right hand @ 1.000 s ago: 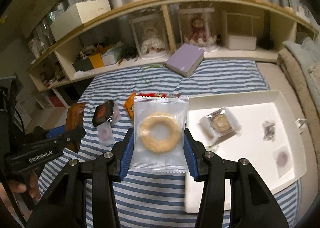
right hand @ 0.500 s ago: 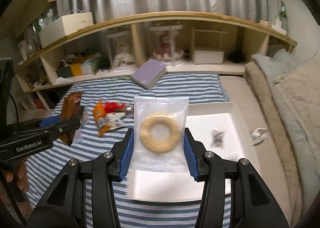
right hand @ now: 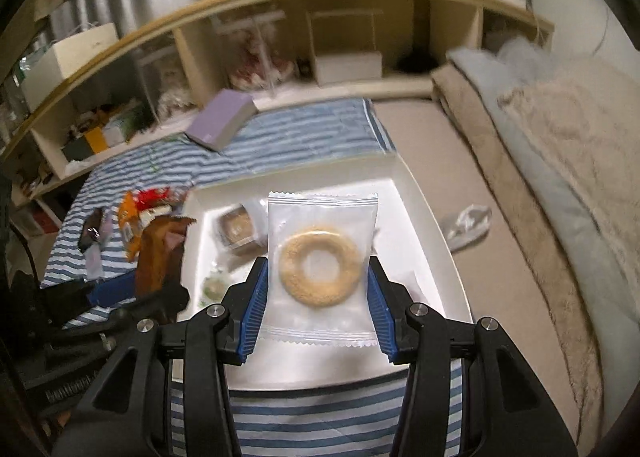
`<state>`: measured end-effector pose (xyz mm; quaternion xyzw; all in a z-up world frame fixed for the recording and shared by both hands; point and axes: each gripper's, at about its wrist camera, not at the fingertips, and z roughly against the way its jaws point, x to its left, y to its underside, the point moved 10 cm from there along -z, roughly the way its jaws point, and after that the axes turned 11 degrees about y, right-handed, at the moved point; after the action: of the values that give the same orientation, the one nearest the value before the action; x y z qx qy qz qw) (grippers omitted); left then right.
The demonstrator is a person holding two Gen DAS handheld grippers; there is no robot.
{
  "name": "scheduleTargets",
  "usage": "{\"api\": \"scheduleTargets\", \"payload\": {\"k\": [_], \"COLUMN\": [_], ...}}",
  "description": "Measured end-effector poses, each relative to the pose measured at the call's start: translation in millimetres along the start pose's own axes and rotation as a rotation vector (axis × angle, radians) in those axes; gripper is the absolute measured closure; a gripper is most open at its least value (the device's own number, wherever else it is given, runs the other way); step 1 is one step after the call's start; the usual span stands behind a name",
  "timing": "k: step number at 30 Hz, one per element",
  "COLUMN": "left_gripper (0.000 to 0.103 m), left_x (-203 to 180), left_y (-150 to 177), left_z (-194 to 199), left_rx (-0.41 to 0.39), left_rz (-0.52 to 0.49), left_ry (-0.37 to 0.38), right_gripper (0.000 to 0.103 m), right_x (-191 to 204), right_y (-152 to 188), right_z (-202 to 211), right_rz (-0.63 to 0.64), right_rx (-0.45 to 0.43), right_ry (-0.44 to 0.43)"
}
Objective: Organize snacks
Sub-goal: 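Carry both snacks into the white tray and open both grippers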
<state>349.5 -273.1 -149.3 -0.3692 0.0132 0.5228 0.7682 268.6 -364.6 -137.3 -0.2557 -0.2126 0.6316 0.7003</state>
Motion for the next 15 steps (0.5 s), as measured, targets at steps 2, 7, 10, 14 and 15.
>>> {"api": "scheduleTargets", "payload": {"k": [2, 7, 10, 14, 15], "left_gripper": [0.063, 0.063, 0.063, 0.063, 0.063], "left_x": [2.4, 15.6, 25.6, 33.3, 36.0], "left_y": [1.9, 5.4, 7.2, 11.2, 10.7], "left_z": [-16.7, -55.0, -76.0, -94.0, -97.1], "left_rx": [0.021, 0.063, 0.074, 0.085, 0.086], "left_rz": [0.017, 0.089, 0.126, 0.157, 0.158], "left_ry": [-0.001, 0.008, 0.003, 0.012, 0.009], "right_gripper": [0.055, 0.055, 0.055, 0.055, 0.055], "right_x": [-4.8, -9.4, -11.4, -11.7, -11.4], "right_y": [6.6, 24.9, 31.5, 35.3, 35.3], "right_z": [-13.1, -47.8, -61.8, -72.1, -73.4], "right_rz": [0.003, -0.005, -0.018, -0.038, -0.043], "right_rx": [0.036, 0.139, 0.181, 0.211, 0.215], "right_ry": [-0.008, -0.047, -0.066, -0.088, -0.093]}}
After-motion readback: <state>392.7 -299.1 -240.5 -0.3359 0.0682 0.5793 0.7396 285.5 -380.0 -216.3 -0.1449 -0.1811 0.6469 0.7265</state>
